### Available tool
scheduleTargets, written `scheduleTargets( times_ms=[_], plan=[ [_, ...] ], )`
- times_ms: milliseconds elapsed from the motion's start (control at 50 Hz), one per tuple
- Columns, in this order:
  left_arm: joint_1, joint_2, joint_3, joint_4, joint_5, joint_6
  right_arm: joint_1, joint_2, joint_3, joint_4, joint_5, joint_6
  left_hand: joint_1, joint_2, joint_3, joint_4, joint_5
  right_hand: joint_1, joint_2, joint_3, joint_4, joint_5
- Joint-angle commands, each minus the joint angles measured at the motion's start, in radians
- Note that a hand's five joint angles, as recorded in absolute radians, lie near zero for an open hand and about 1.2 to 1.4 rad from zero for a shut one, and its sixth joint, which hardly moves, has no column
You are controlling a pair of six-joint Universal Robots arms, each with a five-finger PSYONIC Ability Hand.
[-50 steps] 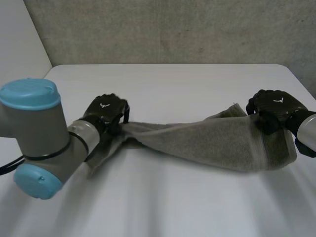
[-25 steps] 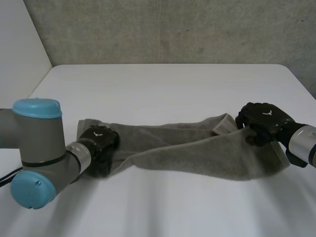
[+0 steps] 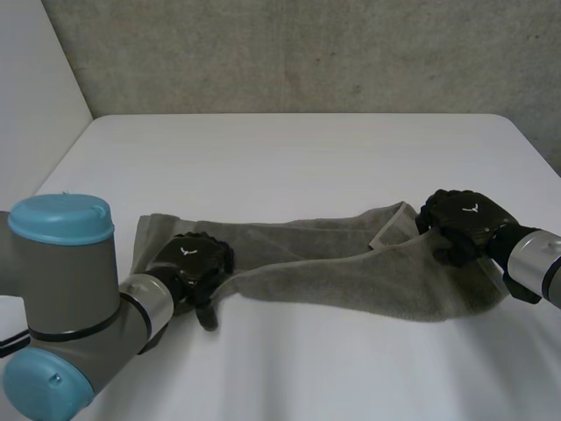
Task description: Fold the towel.
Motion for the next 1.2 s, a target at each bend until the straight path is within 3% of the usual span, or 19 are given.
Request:
scheduleTargets(
  times_ms=[20, 140, 280, 340, 360, 400, 440, 580, 600, 680, 760, 840, 1000, 1040, 1200],
  plan=[
    [-0.021, -0.072, 0.041, 0.011, -0.010, -0.070, 0.010, 0.002, 0.013, -0.011, -0.009, -0.003, -0.156, -0.167, -0.052, -0.059, 0.010, -0.181, -0.193, -0.044, -0.076, -0.179],
    [-0.040, -0.125, 0.079, 0.022, -0.027, -0.072, 0.019, 0.024, 0.014, -0.012, -0.012, -0.007, -0.156, -0.167, -0.052, -0.059, 0.010, -0.275, -0.288, -0.044, -0.076, -0.274],
    [-0.056, -0.197, 0.139, 0.069, -0.163, -0.062, 0.018, 0.027, 0.013, -0.009, -0.012, -0.056, -0.071, -0.082, -0.052, -0.059, 0.095, -0.243, -0.255, -0.044, -0.076, -0.242],
    [-0.064, -0.215, 0.160, 0.077, -0.181, -0.062, 0.013, 0.027, 0.013, -0.006, -0.005, -0.075, 0.031, 0.020, -0.052, -0.059, 0.198, -0.237, -0.250, -0.044, -0.076, -0.236],
    [-0.064, -0.215, 0.160, 0.077, -0.181, -0.062, 0.013, 0.027, 0.013, -0.006, -0.005, -0.075, 0.031, 0.021, -0.052, -0.059, 0.198, -0.237, -0.249, -0.044, -0.076, -0.236],
    [-0.063, -0.215, 0.167, 0.081, -0.181, -0.062, 0.008, 0.027, 0.010, -0.005, -0.003, -0.081, 0.309, 0.298, -0.052, -0.059, 0.476, -0.228, -0.241, -0.044, -0.076, -0.227],
    [-0.063, -0.214, 0.165, 0.087, -0.183, -0.062, 0.008, 0.027, 0.008, -0.003, 0.000, -0.081, 0.438, 0.428, -0.052, -0.059, 0.605, -0.225, -0.238, -0.044, -0.076, -0.224],
    [-0.066, -0.198, 0.147, 0.115, -0.178, -0.064, 0.008, 0.027, 0.008, -0.003, 0.000, -0.079, 0.739, 0.729, -0.052, -0.059, 0.906, -0.149, -0.161, -0.044, -0.076, -0.148],
    [-0.064, -0.192, 0.144, 0.115, -0.174, -0.067, 0.008, 0.027, 0.010, -0.003, -0.001, -0.079, 0.899, 0.888, -0.052, -0.059, 1.066, -0.146, -0.159, -0.044, -0.076, -0.145],
    [-0.061, -0.160, 0.121, 0.117, -0.172, -0.066, 0.011, 0.025, 0.010, -0.002, -0.005, -0.070, 0.915, 0.904, -0.052, -0.059, 1.082, -0.164, -0.176, -0.044, -0.076, -0.162],
    [-0.063, -0.108, 0.088, 0.117, -0.129, -0.064, 0.017, 0.021, 0.008, 0.006, -0.008, -0.078, 0.915, 0.904, -0.052, -0.059, 1.082, -0.468, -0.480, -0.044, -0.076, -0.467],
    [-0.061, -0.062, 0.053, 0.117, -0.103, -0.061, 0.016, 0.019, -0.001, 0.023, -0.006, -0.081, 0.915, 0.904, -0.052, -0.059, 1.082, -0.484, -0.496, -0.044, -0.076, -0.482],
    [-0.055, -0.004, -0.018, 0.126, -0.100, -0.041, 0.011, 0.013, -0.009, 0.058, 0.009, -0.081, 0.915, 0.904, -0.052, -0.059, 1.082, -0.117, -0.129, -0.044, -0.076, -0.116],
    [-0.050, 0.007, -0.042, 0.126, -0.100, -0.017, 0.013, 0.007, -0.009, 0.069, 0.023, -0.086, 0.915, 0.904, -0.052, -0.059, 1.082, 0.234, 0.221, -0.044, -0.076, 0.235],
    [-0.024, 0.021, -0.077, 0.126, -0.097, 0.068, 0.024, -0.070, -0.020, 0.135, 0.045, -0.115, 0.915, 0.904, -0.052, -0.059, 1.082, 0.311, 0.298, -0.044, -0.076, 0.312]
  ],
)
